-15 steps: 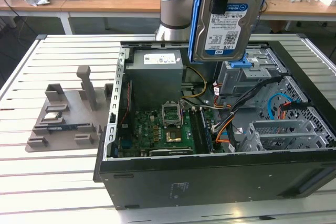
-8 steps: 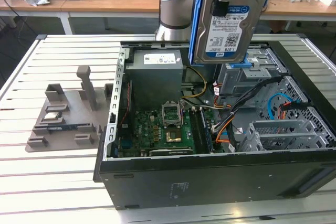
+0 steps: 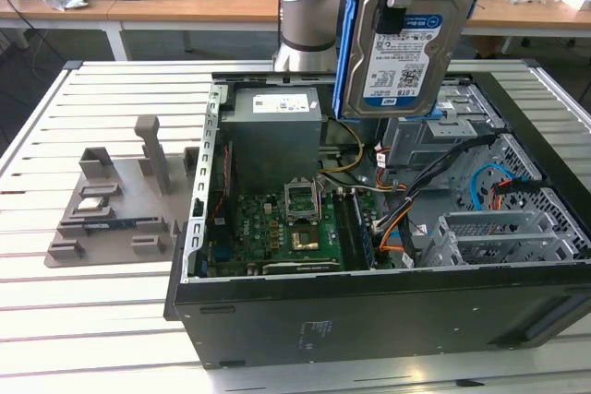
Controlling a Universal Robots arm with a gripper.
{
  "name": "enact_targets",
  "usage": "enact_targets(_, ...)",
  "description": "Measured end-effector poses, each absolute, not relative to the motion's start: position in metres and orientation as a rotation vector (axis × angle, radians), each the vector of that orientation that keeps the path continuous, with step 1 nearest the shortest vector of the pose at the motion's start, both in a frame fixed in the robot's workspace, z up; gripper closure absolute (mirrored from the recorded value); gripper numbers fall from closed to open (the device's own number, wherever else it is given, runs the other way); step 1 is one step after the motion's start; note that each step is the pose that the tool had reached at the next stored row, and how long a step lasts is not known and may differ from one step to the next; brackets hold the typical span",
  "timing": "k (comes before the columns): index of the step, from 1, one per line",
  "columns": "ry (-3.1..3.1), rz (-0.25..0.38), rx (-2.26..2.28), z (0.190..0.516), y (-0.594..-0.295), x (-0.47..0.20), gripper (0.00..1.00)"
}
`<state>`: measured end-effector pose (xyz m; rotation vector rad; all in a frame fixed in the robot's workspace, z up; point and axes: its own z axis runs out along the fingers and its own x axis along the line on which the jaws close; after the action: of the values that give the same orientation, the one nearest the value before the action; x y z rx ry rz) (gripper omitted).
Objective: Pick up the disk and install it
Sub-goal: 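Pick up the disk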
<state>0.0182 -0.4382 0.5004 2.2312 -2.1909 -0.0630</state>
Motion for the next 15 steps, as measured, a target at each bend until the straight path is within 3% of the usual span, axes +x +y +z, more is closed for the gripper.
enact_targets(15,-2.191,-0.063,2.231,0.5,-0.458,0.018,0.63)
